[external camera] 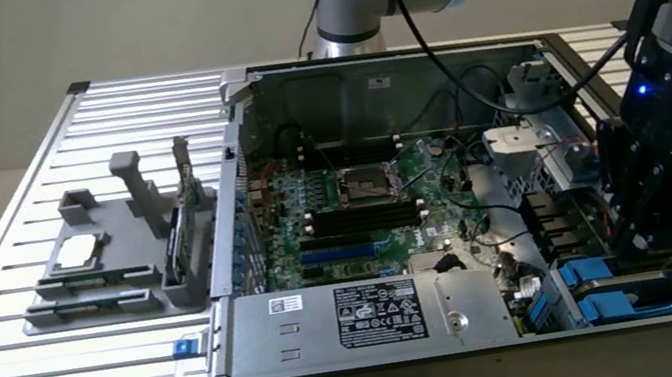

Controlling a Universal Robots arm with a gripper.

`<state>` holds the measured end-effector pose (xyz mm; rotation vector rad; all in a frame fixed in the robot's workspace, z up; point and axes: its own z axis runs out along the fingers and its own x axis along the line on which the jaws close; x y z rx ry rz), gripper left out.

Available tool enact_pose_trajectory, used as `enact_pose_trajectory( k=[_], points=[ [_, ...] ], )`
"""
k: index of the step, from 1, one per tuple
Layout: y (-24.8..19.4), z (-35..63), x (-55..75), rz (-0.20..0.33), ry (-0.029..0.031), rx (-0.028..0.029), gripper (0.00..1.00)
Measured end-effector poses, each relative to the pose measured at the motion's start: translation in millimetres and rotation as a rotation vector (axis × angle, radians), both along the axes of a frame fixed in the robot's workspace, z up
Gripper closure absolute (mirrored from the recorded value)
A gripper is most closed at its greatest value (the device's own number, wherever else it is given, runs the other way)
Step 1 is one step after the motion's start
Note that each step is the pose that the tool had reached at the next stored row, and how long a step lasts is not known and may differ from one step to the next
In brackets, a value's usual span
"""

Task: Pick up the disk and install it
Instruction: 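Insert the second disk wire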

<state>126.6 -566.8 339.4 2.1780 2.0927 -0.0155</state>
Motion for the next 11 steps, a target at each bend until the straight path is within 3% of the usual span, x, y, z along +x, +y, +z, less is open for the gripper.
enact_pose_trajectory(
  k=[11],
  points=[
    [-0.3,-1.5,0.9,0.000,0.0020,-0.0002,0.84]
  ],
)
